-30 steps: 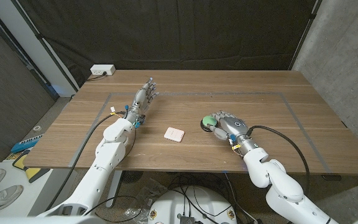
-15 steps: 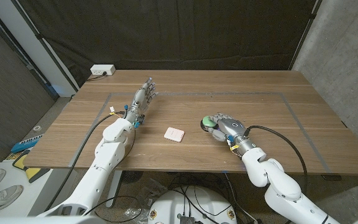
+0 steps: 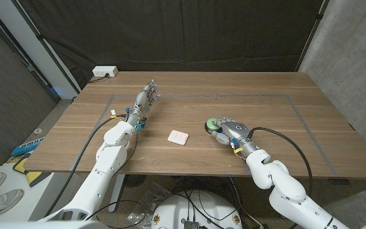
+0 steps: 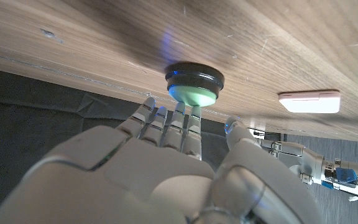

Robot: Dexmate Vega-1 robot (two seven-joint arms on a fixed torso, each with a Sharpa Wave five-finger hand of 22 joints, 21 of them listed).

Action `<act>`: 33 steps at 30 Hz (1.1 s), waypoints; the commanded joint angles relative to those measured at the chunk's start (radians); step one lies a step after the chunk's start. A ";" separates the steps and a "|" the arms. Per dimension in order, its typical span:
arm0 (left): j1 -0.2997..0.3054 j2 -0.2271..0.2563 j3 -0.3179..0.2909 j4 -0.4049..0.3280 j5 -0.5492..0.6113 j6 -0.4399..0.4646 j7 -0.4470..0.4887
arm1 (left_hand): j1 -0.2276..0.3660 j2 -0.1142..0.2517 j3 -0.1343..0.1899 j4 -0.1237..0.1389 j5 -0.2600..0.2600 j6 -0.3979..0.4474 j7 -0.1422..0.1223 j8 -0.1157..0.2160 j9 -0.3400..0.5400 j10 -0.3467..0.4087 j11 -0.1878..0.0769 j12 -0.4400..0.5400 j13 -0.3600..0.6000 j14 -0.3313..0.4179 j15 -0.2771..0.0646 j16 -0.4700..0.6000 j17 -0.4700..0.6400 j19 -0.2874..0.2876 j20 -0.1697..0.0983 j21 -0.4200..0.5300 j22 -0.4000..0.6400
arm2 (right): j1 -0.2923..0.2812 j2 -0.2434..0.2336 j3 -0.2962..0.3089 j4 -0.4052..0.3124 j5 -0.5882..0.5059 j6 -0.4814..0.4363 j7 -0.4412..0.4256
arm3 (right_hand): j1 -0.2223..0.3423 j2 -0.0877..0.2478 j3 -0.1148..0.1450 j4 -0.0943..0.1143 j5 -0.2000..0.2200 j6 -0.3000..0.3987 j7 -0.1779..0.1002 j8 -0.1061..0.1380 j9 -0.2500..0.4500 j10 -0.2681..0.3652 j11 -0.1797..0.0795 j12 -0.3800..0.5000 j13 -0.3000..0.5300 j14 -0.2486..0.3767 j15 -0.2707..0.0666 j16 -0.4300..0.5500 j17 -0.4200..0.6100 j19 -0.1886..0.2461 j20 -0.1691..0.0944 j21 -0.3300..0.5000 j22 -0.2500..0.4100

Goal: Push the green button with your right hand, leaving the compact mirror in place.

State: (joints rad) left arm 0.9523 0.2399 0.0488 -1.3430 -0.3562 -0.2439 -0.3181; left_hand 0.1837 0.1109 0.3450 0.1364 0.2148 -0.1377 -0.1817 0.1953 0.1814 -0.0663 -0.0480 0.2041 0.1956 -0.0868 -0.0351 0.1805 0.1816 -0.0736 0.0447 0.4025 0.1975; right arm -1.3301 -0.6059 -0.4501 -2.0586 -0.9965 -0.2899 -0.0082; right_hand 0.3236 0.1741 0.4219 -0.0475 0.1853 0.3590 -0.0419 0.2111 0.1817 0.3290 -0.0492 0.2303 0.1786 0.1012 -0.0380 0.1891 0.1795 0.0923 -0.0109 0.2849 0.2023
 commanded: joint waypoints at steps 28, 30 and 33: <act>-0.047 -0.009 -0.001 0.075 0.002 -0.003 -0.015 | 0.000 -0.006 -0.008 0.001 0.001 -0.007 -0.001 -0.004 0.003 -0.008 0.000 0.001 0.000 -0.009 -0.024 0.007 0.002 -0.001 -0.002 -0.004 0.003 | 0.125 -0.010 -0.080 0.049 -0.020 -0.053 0.254 | -0.091 -0.008 -0.017 0.101 -0.011 0.285 0.016 0.034 -0.002 0.251 0.000 0.058 0.000 0.109 -0.026 0.007 0.003 0.041 0.010 0.008 0.005; -0.048 -0.010 -0.001 0.077 0.003 -0.002 -0.014 | 0.000 -0.007 -0.008 0.001 0.001 -0.007 0.000 -0.004 0.003 -0.007 0.000 0.001 0.000 -0.009 -0.024 0.007 0.002 -0.001 -0.002 -0.004 0.003 | 0.134 -0.007 -0.084 0.059 -0.015 -0.053 0.266 | -0.095 -0.008 -0.018 0.105 -0.011 0.286 0.016 0.033 -0.002 0.252 0.000 0.058 0.000 0.109 -0.026 0.007 0.003 0.041 0.010 0.008 0.005; -0.049 -0.010 -0.003 0.079 0.004 -0.001 -0.013 | -0.001 -0.007 -0.008 0.001 0.001 -0.007 -0.001 -0.004 0.003 -0.008 0.000 0.001 0.000 -0.010 -0.025 0.007 0.002 -0.001 -0.003 -0.004 0.003 | 0.148 -0.004 -0.093 0.072 -0.012 -0.056 0.288 | -0.116 -0.011 -0.022 0.126 -0.008 0.317 0.022 0.033 -0.002 0.285 0.009 0.064 0.000 0.124 -0.028 0.007 0.001 0.042 0.011 0.007 0.005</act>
State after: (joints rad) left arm 0.9119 0.2323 0.0486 -1.2796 -0.3558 -0.2483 -0.3313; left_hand 0.1838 0.1110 0.3409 0.1407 0.2148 -0.1377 -0.1817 0.1953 0.1816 -0.0662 -0.0481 0.2041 0.1956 -0.0881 -0.0339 0.1805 0.1817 -0.0736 0.0446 0.4025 0.1974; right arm -1.2245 -0.6177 -0.5111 -2.0295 -1.0142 -0.3342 0.1887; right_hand 0.2226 0.1554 0.3976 0.0631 0.1807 0.6324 -0.0320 0.2407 0.1736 0.5749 -0.0451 0.2849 0.1768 0.2082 -0.0376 0.1969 0.1795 0.1246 0.0000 0.2895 0.2021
